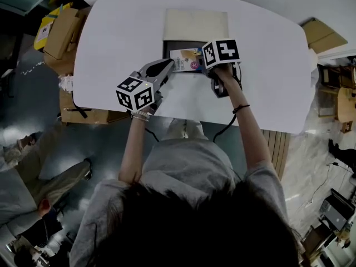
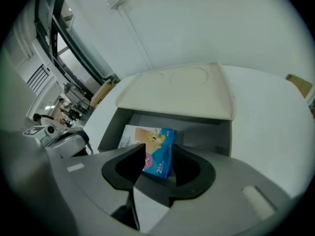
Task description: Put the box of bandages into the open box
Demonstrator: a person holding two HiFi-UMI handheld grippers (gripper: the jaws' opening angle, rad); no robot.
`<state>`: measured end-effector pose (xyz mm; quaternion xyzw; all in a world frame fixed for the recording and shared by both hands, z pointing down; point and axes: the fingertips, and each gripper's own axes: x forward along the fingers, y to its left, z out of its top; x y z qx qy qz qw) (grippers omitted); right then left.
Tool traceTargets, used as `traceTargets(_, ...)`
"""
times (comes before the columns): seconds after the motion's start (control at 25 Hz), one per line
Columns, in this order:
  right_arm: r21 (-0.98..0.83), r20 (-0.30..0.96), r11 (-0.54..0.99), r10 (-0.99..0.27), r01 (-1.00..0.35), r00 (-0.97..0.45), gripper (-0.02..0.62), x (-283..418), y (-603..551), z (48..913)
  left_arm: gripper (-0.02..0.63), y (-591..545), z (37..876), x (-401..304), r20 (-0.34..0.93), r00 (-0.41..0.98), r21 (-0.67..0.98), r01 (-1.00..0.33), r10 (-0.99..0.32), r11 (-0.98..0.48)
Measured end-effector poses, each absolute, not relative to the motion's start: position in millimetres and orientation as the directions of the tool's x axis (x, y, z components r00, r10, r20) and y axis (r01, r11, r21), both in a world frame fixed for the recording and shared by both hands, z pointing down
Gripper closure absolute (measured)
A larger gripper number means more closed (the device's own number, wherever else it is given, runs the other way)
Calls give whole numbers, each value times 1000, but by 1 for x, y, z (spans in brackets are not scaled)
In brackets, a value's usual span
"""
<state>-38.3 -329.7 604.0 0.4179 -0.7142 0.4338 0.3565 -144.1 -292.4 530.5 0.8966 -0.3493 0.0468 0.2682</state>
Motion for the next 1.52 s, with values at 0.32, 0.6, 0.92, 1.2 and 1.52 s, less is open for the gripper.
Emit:
traceTargets(0.32, -349, 818, 315, -358, -883, -451, 471, -39, -327, 583, 612, -294, 523, -145, 267, 738, 430, -667, -620, -608)
traceTargets(0.6, -363, 751, 362, -432, -859, -499, 551, -38, -316, 555, 612, -289, 508, -142, 251, 740, 407, -666, -624, -625)
traceTargets(0.92, -428, 618, 439, -496, -790, -610, 580, -39, -298, 502, 612, -277, 485, -137, 219, 747, 394, -657, -628, -643)
traceTargets(1.2, -436, 455, 543, -555, -718, -696, 581, -40, -285, 449, 612, -275, 453, -135, 171, 731, 357, -670, -660, -650)
traceTargets(1.52, -395, 265, 616, -634, -682, -726, 581, -32, -281, 407, 612, -275, 422, -139, 115, 713, 302, -688, -691, -660)
